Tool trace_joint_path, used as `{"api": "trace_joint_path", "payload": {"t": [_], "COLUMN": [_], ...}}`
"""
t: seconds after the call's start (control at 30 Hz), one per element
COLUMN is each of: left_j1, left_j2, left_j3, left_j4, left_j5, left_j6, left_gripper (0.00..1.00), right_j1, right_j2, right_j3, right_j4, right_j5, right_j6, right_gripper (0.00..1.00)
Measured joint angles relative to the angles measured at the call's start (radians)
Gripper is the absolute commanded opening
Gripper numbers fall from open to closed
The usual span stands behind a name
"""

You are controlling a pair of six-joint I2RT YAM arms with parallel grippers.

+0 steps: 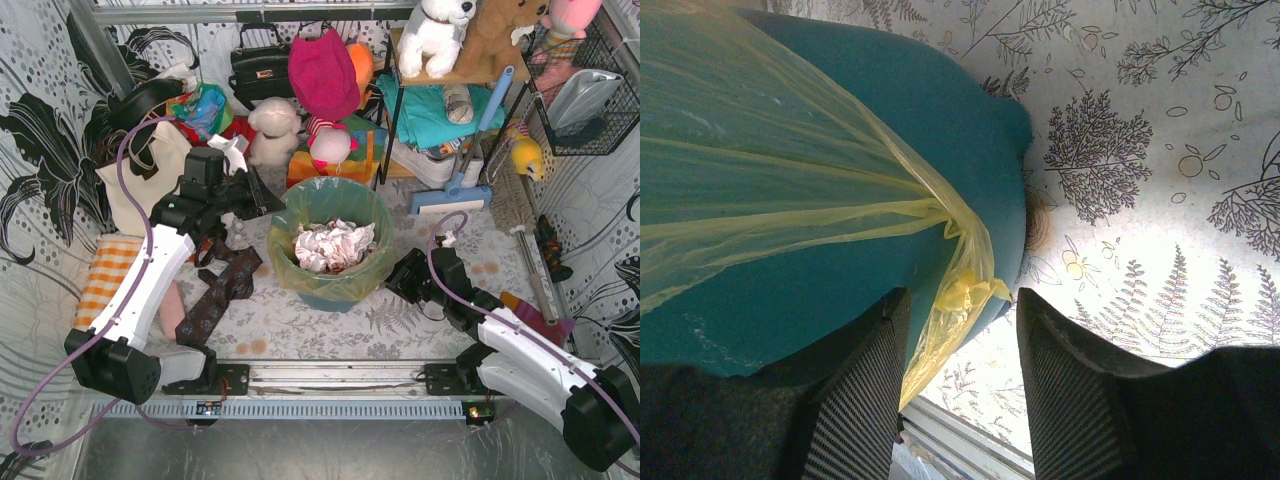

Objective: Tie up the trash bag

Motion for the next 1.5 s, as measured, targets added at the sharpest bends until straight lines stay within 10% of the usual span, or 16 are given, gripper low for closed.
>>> {"api": "trace_joint_path", "payload": {"t": [0.4, 0.73, 1.5], "left_j1": [0.0, 0.0, -0.007], "left_j2": [0.0, -0.002, -0.008], "left_j3": [0.003, 0.005, 0.004], "left_j4": [-0.004, -0.013, -0.02], "left_j5": [-0.001, -0.001, -0.009], "left_j6": [0.001, -0.001, -0.016], "left_gripper": [0.18, 0.17, 0.16], "right_j1": [0.0, 0.0, 0.0], "right_j2": [0.072, 0.082, -0.202], "right_j3": [-0.016, -0.075, 0.251], "right_j4": [0.06, 0.122, -0.285], "right_j5": [-0.015, -0.016, 0.18], "right_j6": [0.0, 0.031, -0.135], "right_gripper": [0.32, 0.0, 0.0]}}
